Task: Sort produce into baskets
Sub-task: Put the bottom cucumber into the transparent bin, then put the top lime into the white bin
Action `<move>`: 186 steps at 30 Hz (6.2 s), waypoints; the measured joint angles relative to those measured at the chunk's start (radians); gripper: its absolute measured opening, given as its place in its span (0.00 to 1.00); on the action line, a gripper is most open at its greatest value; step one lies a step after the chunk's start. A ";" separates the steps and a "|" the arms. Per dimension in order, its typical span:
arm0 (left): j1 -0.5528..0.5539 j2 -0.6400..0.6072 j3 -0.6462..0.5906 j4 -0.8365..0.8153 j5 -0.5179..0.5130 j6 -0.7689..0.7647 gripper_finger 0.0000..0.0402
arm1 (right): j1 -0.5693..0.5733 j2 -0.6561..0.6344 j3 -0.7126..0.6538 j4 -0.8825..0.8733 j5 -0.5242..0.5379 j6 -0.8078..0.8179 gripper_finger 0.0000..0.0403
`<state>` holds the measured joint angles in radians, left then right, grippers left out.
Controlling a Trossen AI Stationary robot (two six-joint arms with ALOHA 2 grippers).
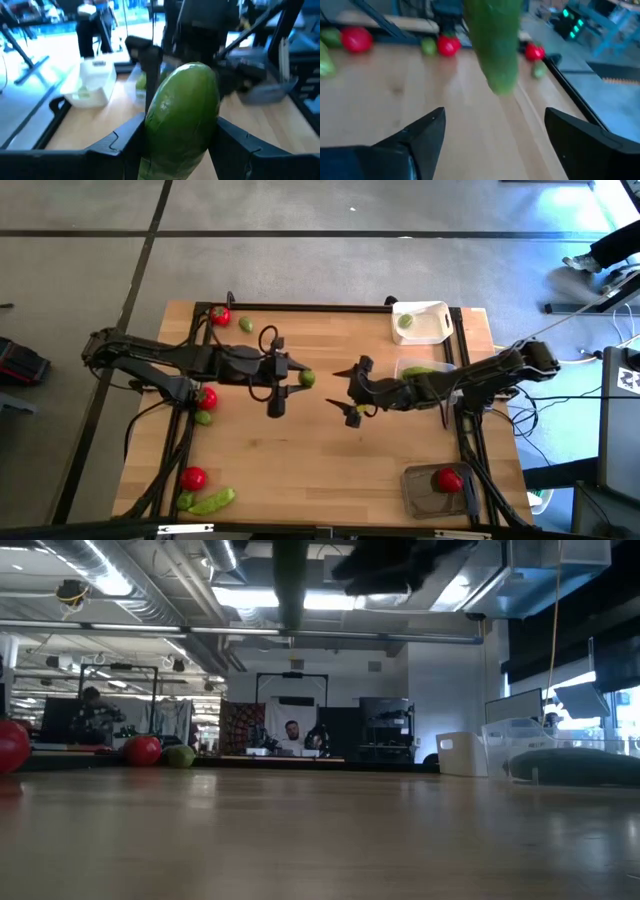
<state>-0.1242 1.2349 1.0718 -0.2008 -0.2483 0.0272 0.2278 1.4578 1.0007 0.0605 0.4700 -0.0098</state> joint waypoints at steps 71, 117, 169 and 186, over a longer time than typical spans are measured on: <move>-0.007 0.069 -0.001 -0.291 -0.011 -0.127 0.67 | 0.016 -0.293 0.000 -0.573 0.077 0.202 0.37; -0.006 0.069 -0.001 -0.283 -0.010 -0.105 0.67 | -0.124 -0.393 -0.355 -1.100 -0.210 0.543 0.37; 0.112 0.070 -0.001 -0.495 -0.255 -0.279 0.67 | -0.123 -0.213 -0.157 -0.326 -0.158 0.251 0.58; 0.570 0.072 -0.001 -0.557 -0.263 -0.258 0.67 | -0.123 -0.102 -0.157 -0.225 -0.167 0.210 0.58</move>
<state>0.4463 1.3066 1.0710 -0.7575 -0.5117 -0.2306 0.1047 1.3559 0.8433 -0.1649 0.3027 0.2005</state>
